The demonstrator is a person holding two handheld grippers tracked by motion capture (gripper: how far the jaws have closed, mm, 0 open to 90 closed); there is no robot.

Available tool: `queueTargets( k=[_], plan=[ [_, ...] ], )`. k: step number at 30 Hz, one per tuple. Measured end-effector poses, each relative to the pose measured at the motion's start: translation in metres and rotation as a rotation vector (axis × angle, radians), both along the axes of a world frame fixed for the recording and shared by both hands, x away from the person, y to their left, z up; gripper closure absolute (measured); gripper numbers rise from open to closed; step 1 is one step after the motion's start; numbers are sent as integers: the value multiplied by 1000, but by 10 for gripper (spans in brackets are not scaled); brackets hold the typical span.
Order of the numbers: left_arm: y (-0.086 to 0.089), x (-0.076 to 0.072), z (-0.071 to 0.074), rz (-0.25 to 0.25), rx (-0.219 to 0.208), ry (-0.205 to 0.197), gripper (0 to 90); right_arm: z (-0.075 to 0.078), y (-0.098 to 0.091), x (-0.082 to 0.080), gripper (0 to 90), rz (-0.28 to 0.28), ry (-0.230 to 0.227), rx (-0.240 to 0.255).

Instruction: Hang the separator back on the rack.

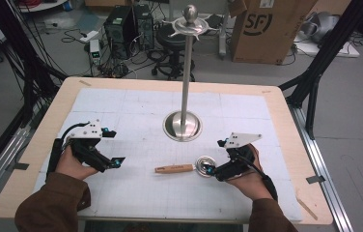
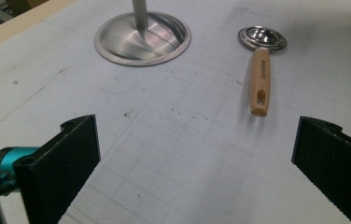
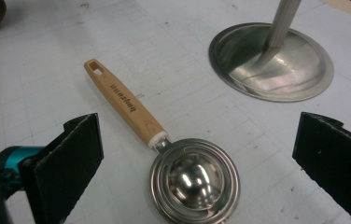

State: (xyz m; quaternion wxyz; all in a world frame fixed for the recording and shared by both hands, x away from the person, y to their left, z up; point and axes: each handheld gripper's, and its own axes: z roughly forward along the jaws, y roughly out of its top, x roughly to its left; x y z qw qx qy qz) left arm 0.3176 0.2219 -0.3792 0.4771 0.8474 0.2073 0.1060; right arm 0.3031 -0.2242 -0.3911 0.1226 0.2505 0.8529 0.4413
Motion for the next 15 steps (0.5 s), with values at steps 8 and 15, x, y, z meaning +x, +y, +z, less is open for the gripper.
queueTargets(
  k=[8,15],
  plan=[
    [1,-1,1,3,1,-3,16,4,20,11,26,49,36,-69],
    [1,-1,1,9,2,-5,16,5,35,15,43,93,56,-130]
  ],
)
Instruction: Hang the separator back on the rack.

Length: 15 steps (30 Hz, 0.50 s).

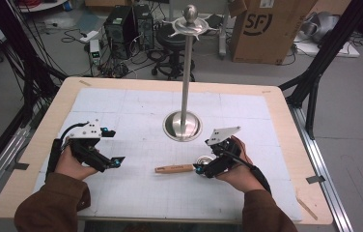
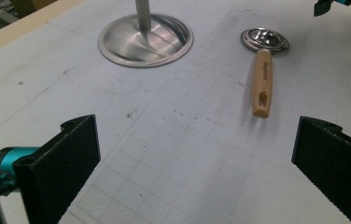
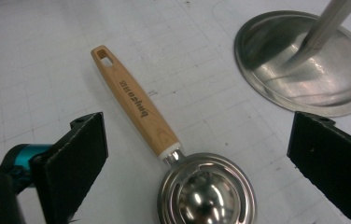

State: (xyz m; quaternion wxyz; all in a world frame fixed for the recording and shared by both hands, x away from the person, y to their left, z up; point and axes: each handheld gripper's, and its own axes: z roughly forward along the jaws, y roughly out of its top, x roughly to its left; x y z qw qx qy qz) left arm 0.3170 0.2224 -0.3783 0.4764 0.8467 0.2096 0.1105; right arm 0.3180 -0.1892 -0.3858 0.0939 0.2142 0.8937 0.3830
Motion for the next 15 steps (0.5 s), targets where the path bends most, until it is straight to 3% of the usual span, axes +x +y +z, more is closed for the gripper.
queueTargets(
  k=[5,9,15],
  plan=[
    [0,0,0,2,0,-2,16,-2,9,5,65,15,17,-71],
    [0,0,0,4,-5,-1,16,-1,15,8,142,45,26,-86],
    [0,1,0,4,-2,1,16,-5,19,10,153,62,52,-110]
  ],
)
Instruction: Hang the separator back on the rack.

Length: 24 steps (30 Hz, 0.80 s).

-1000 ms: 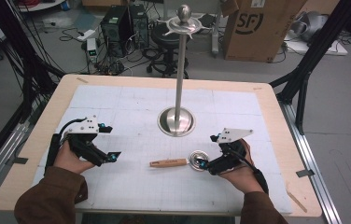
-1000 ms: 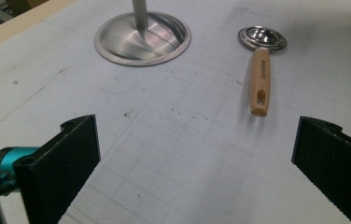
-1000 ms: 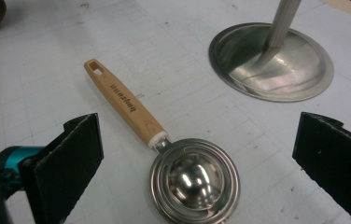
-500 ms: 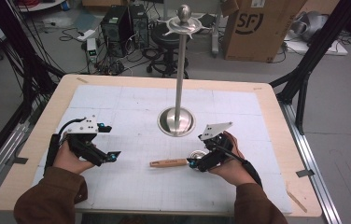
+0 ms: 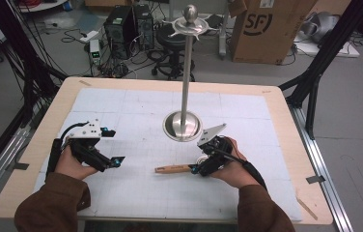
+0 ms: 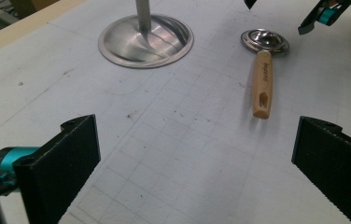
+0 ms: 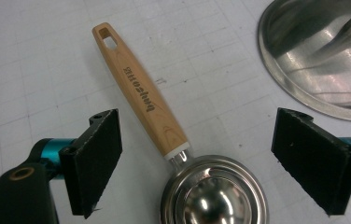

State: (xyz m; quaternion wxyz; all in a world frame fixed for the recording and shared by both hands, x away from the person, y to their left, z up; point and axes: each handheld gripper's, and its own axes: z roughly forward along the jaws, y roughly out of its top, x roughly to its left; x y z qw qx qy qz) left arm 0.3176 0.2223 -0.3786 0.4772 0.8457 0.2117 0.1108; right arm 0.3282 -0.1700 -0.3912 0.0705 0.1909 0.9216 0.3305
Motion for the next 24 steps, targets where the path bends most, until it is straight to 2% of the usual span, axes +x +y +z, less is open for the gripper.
queueTargets(
  k=[7,11,13,24],
  plan=[
    [-1,0,0,-2,2,0,16,3,7,1,168,20,9,-33],
    [0,0,0,1,0,1,16,5,12,2,234,44,27,-53],
    [0,0,0,0,1,-1,16,4,14,3,297,64,56,-69],
    [-1,1,-1,-2,7,3,16,-3,19,6,312,71,73,-128]
  ],
)
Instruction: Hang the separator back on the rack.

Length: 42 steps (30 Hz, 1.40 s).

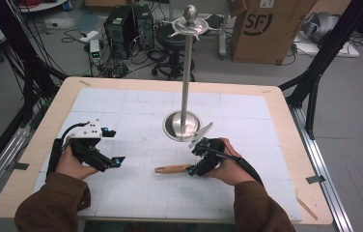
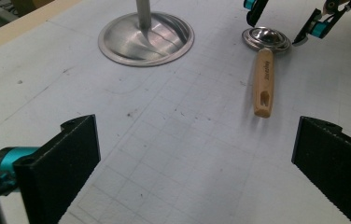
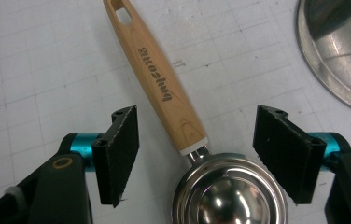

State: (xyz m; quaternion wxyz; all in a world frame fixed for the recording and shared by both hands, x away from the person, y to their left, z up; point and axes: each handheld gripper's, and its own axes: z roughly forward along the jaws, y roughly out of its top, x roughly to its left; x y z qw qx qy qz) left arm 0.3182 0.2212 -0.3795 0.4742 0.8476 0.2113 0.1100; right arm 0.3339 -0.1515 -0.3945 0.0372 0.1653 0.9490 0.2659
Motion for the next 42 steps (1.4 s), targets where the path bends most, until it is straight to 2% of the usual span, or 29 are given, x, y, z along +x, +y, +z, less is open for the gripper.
queueTargets(
  k=[13,29,42],
  plan=[
    [-1,0,-1,-2,7,5,16,-12,10,-2,395,22,0,-80],
    [-2,0,-1,-6,3,3,16,-23,18,0,480,34,3,-147],
    [-3,0,-1,-14,1,7,16,-22,19,1,590,46,29,-147]
  ],
)
